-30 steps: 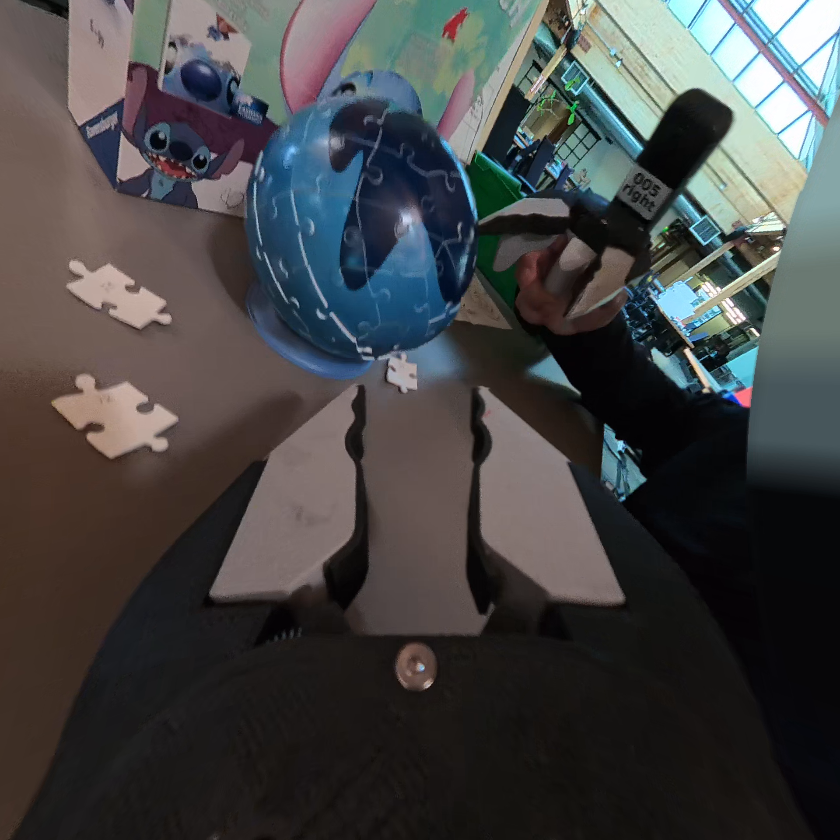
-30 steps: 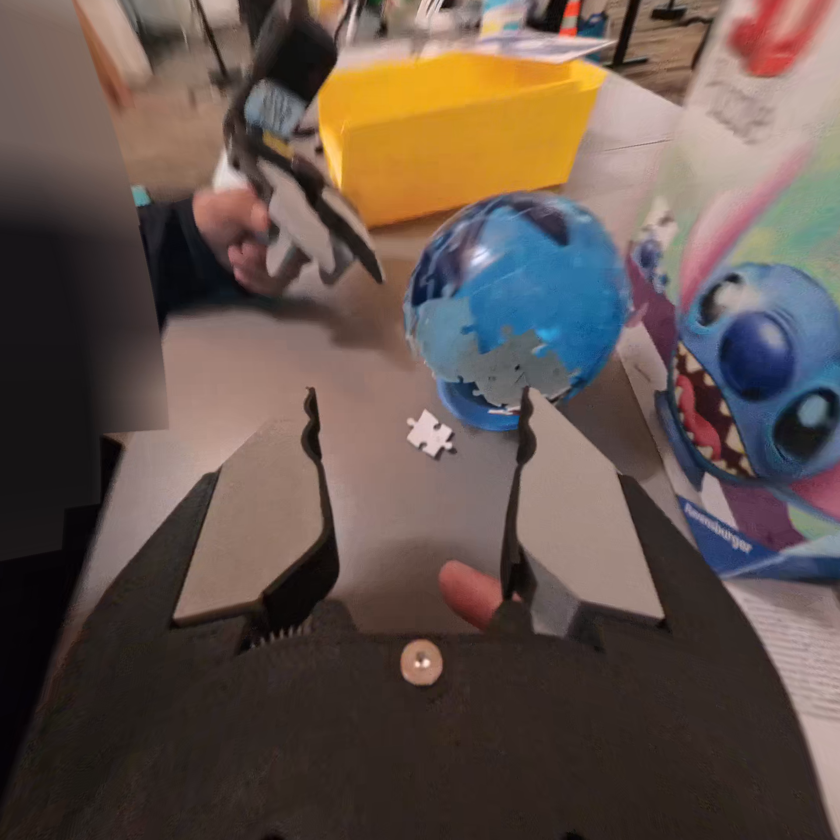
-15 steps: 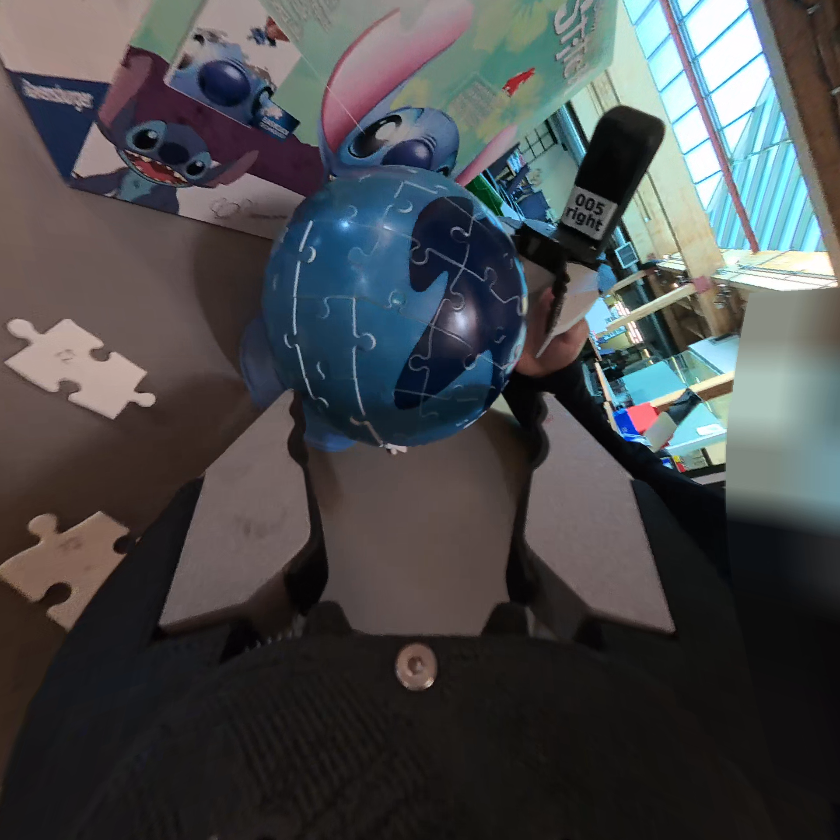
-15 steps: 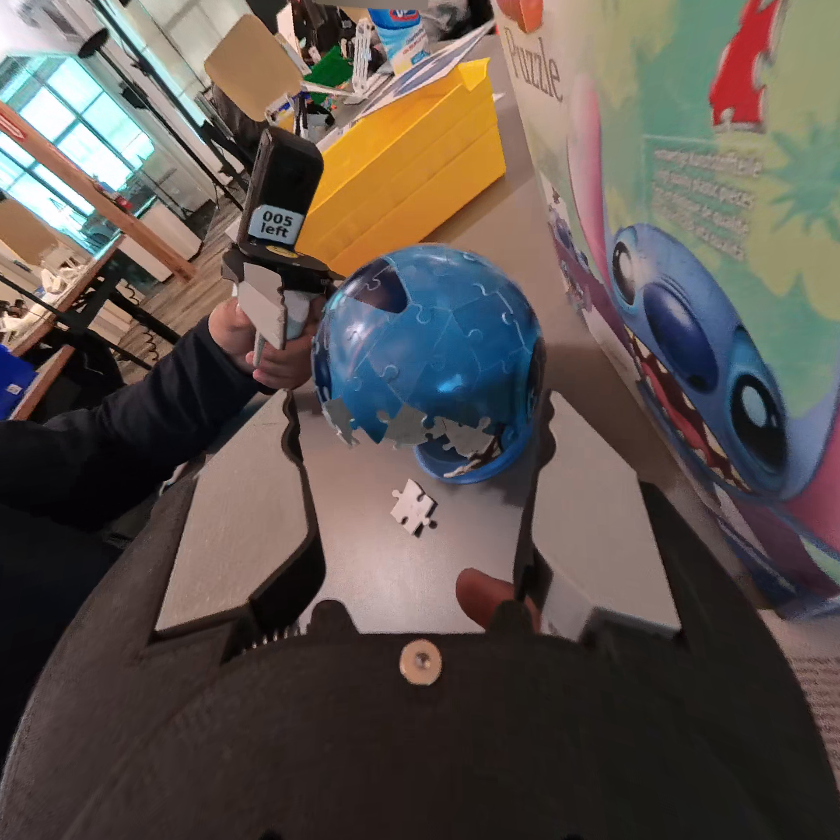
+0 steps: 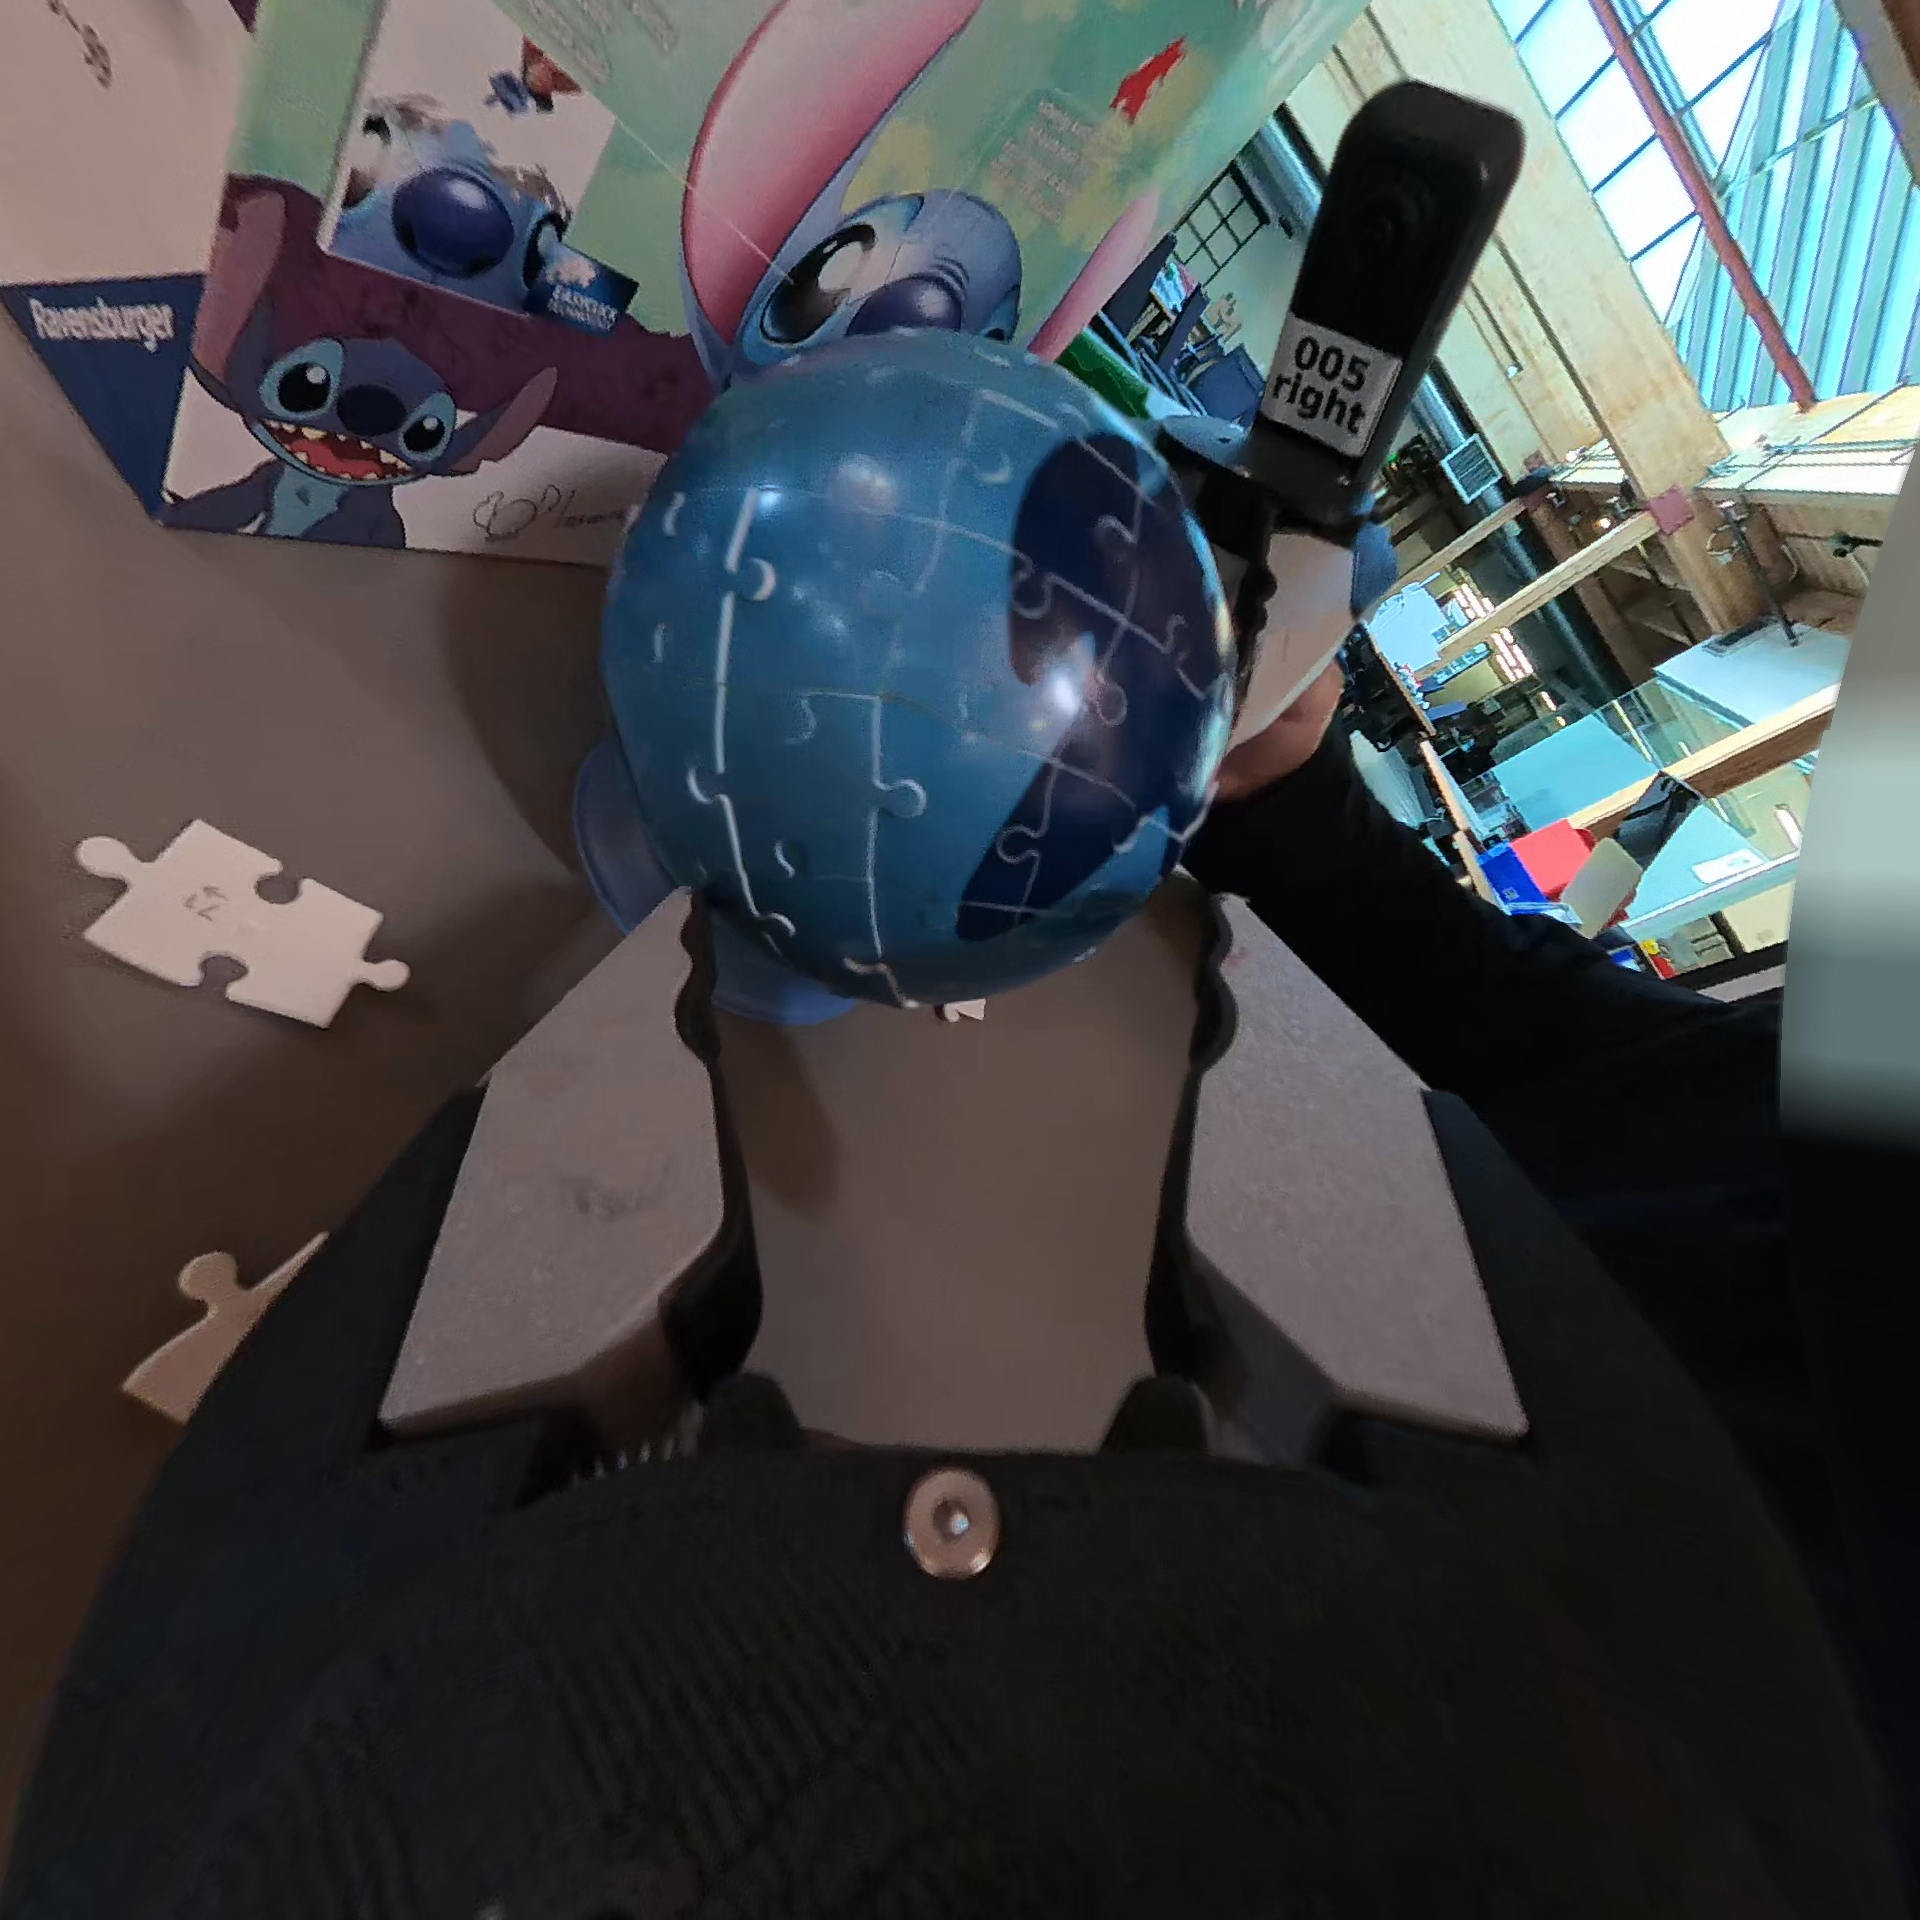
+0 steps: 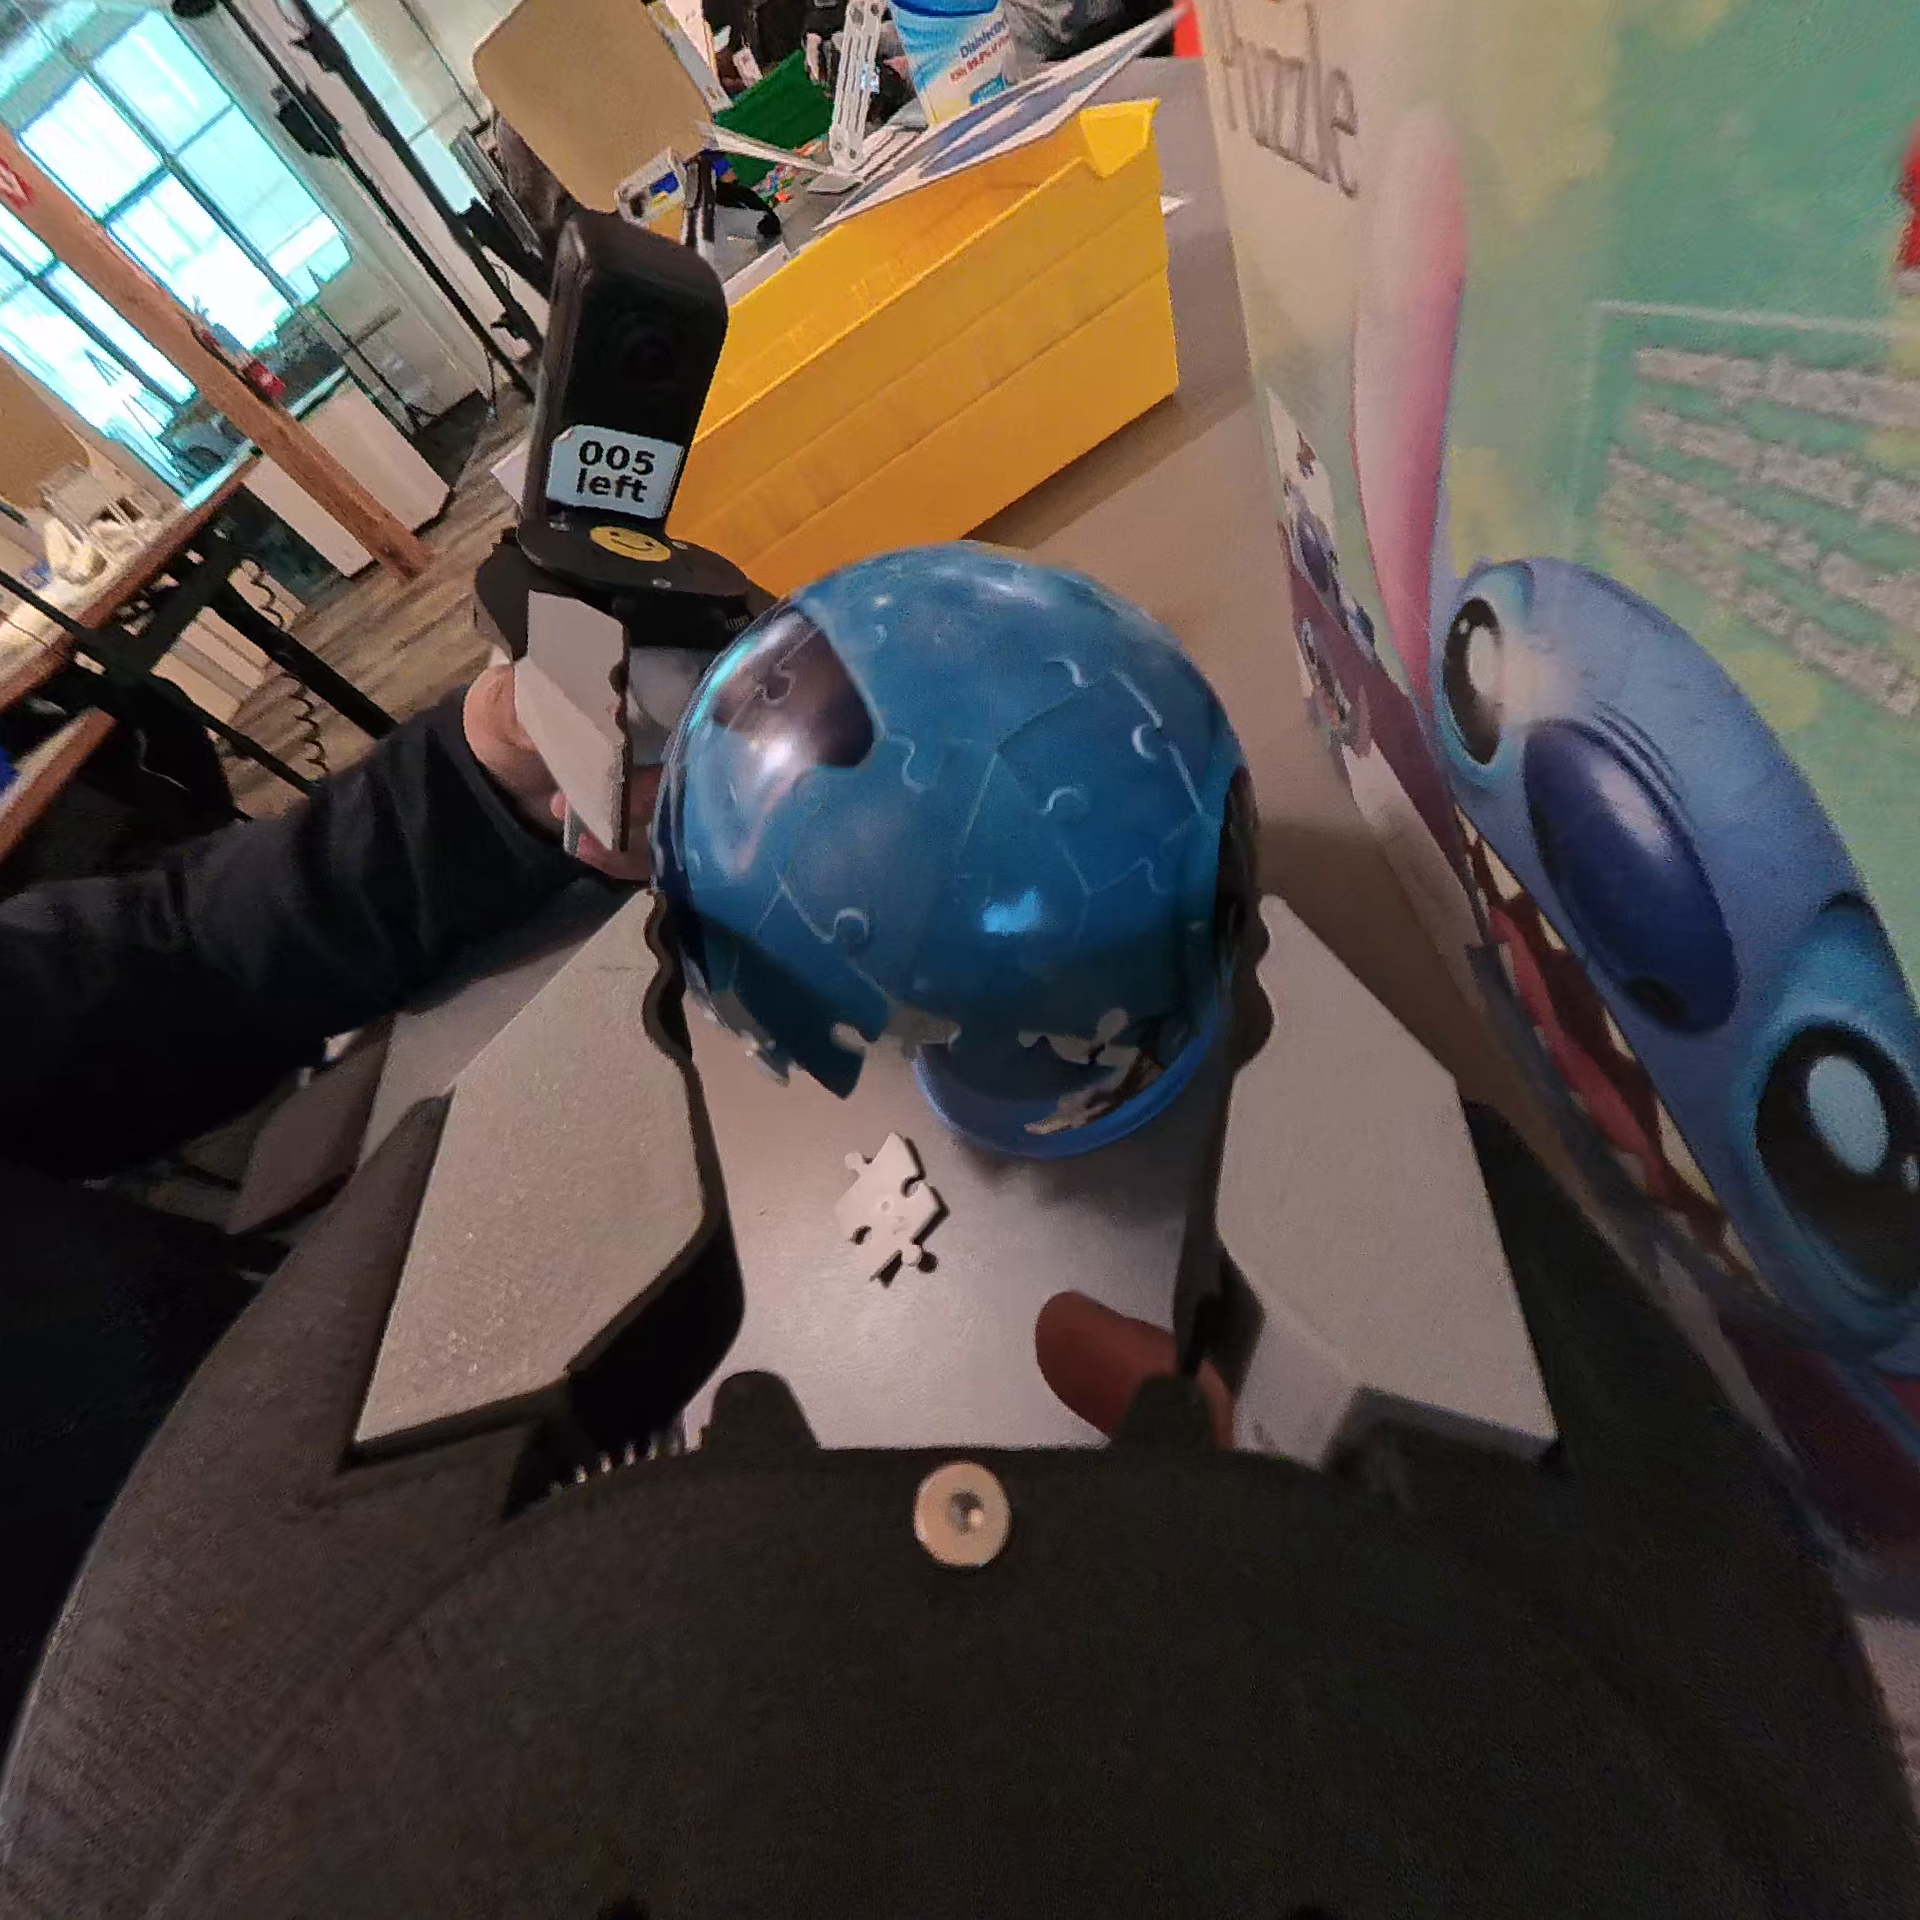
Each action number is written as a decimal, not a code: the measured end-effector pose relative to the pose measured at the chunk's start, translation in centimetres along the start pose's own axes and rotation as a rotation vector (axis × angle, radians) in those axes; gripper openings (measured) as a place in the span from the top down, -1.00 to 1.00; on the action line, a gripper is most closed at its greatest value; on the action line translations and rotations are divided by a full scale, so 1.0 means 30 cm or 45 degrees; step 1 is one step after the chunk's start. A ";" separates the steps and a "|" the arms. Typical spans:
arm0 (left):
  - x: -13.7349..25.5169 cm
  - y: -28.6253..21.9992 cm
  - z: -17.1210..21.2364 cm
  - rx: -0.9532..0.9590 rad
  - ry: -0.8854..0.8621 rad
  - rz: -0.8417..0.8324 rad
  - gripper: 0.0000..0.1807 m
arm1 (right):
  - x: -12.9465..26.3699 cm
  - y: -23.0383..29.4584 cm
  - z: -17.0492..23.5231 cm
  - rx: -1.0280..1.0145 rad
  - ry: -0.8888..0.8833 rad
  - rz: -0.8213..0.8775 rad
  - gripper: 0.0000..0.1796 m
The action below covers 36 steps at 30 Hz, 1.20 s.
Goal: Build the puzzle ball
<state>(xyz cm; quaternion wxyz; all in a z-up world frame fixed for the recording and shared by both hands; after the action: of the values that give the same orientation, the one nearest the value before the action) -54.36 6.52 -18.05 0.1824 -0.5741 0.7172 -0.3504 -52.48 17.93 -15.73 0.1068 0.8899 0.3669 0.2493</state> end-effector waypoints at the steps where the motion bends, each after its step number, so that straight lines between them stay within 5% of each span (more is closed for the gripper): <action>1: 0.006 0.001 -0.004 -0.010 -0.011 0.004 0.01 | -0.001 0.005 0.000 0.036 -0.006 0.004 -0.15; 12: 0.030 0.009 -0.021 0.007 -0.076 0.012 0.06 | -0.005 0.025 0.010 0.068 0.016 0.010 -0.18; 22: 0.108 -0.050 -0.026 -0.068 -0.135 -0.010 0.09 | 0.157 0.152 0.055 0.359 0.008 -0.010 0.06; 29: 0.123 -0.121 0.084 -0.264 0.047 -0.077 0.12 | 0.119 0.178 0.307 0.703 0.356 0.023 0.18; 36: 0.068 -0.158 0.205 -0.511 0.262 -0.161 0.21 | 0.038 0.128 0.321 0.731 0.397 0.075 0.39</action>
<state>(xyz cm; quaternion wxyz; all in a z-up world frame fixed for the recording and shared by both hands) -47.55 2.33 -18.62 -0.0316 -0.6039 0.7499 -0.2682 -44.47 15.95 -22.09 -0.2131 0.8450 0.4082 0.2721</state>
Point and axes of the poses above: each gripper's, where its closed fingertips meet, x back along the fingers, z out of its underside, y = z × x across the jaws, the point moved 3 cm from there along x, back along the fingers, and after that the axes turned 6 degrees about z, right-handed, at the moved point
